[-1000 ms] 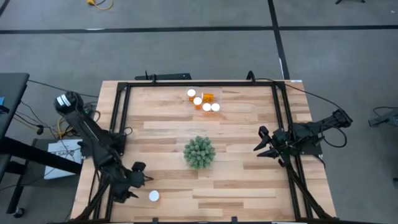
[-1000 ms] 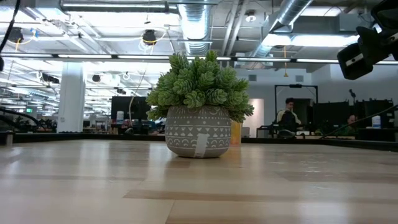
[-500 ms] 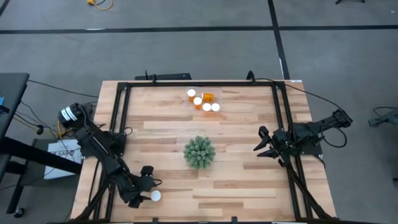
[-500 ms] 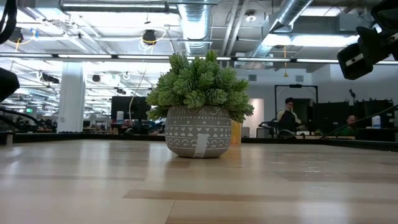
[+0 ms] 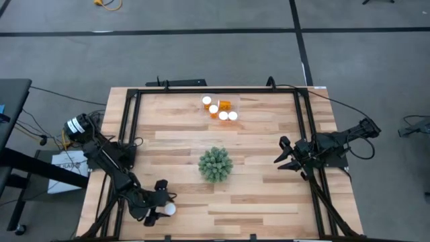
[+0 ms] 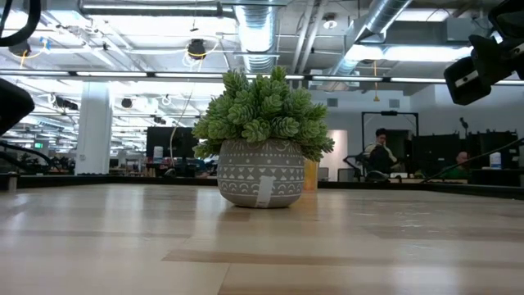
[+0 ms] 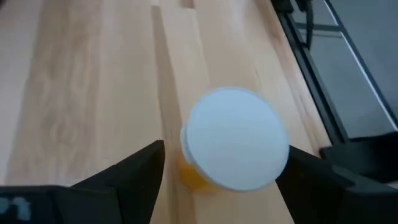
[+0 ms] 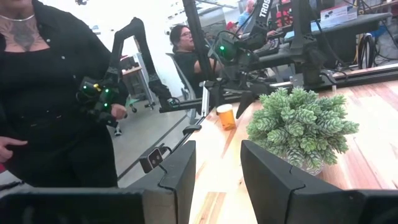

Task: Pick and place pill bottles into a basket
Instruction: Put the orange pill bottle into the transparent bin

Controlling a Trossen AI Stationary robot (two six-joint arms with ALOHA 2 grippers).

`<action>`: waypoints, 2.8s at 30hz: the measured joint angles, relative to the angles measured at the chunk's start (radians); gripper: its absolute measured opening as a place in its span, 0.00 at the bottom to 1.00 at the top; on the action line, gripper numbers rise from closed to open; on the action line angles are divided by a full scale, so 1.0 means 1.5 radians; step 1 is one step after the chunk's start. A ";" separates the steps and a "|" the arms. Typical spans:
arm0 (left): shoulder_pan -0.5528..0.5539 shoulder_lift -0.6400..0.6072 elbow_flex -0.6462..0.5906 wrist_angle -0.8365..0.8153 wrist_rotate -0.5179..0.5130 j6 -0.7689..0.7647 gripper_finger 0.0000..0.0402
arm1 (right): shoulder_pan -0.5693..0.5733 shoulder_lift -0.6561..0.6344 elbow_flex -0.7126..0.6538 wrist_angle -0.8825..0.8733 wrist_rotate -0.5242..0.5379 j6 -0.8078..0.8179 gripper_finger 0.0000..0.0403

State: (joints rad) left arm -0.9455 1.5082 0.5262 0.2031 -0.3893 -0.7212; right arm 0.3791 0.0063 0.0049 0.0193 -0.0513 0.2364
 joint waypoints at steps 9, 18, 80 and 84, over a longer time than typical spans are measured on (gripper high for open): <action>0.009 0.000 0.000 -0.001 -0.071 0.002 0.68 | 0.000 0.000 0.000 0.000 0.000 0.000 0.30; 0.042 0.000 0.000 0.000 -0.110 0.016 0.51 | 0.000 0.000 0.000 0.000 0.000 0.000 0.30; 0.788 -0.113 0.039 0.238 0.063 0.343 0.48 | 0.000 0.000 0.000 0.000 0.000 0.000 0.30; 0.827 -0.087 0.070 0.205 0.115 0.351 0.47 | 0.000 0.000 0.000 0.000 0.000 0.000 0.30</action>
State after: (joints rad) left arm 0.2957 1.3772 0.6311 0.5111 -0.2168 -0.1940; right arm 0.3794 0.0063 0.0051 0.0189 -0.0513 0.2367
